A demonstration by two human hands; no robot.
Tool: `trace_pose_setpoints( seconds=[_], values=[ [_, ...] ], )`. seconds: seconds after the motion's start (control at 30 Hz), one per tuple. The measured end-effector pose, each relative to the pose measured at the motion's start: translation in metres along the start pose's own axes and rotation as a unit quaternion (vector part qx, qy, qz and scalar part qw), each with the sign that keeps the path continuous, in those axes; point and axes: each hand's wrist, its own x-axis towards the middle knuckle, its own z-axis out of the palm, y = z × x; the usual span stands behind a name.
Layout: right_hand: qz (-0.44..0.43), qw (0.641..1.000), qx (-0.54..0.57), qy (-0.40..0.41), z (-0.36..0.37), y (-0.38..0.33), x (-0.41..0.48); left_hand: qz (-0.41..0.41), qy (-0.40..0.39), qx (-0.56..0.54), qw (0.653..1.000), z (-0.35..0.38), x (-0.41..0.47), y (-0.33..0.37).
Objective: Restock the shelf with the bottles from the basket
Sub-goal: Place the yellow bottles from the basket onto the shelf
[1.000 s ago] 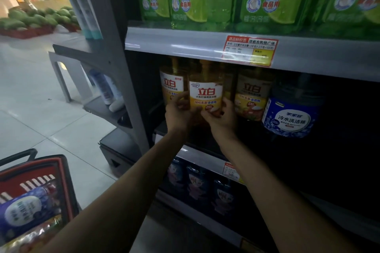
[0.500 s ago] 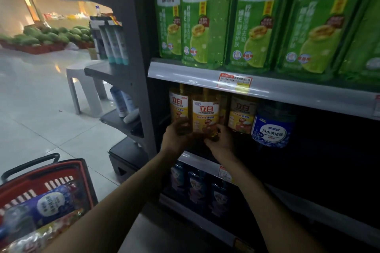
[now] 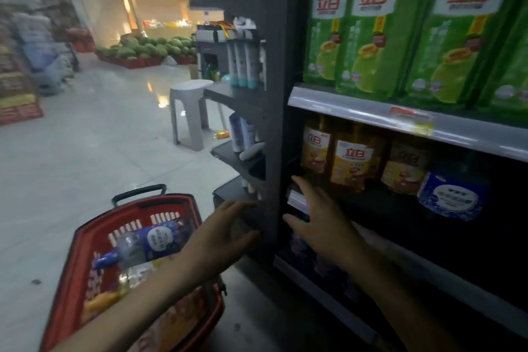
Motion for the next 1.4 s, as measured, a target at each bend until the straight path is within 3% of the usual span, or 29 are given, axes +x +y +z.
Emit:
trace_pose_setpoints(
  seconds=[0.33, 0.5, 0.63, 0.83, 1.1, 1.4],
  values=[
    [-0.146, 0.97, -0.162, -0.108, 0.09, -0.043, 0.005, -0.127, 0.019, 0.119, 0.985, -0.024, -0.114, -0.121],
    [-0.186, 0.944, -0.187, -0.198, 0.141, -0.053, 0.006, -0.119, -0.045, 0.236, 0.963, -0.019, -0.135, -0.138],
    [-0.184, 0.939, -0.134, -0.259, 0.188, -0.061, 0.014, -0.123, -0.086, 0.277, 0.949, -0.016, -0.149, -0.15],
    [-0.163, 0.945, -0.086, -0.271, 0.25, -0.089, 0.045, -0.135, -0.124, 0.286, 0.94, -0.009, -0.156, -0.179],
    [-0.185, 0.897, -0.193, -0.353, 0.305, -0.118, 0.091, -0.14, -0.164, 0.314, 0.925, -0.013, -0.166, -0.184],
    [-0.13, 0.874, -0.178, -0.432, 0.32, -0.133, 0.109, -0.147, -0.152, 0.343, 0.915, 0.003, -0.178, -0.185]
  ],
)
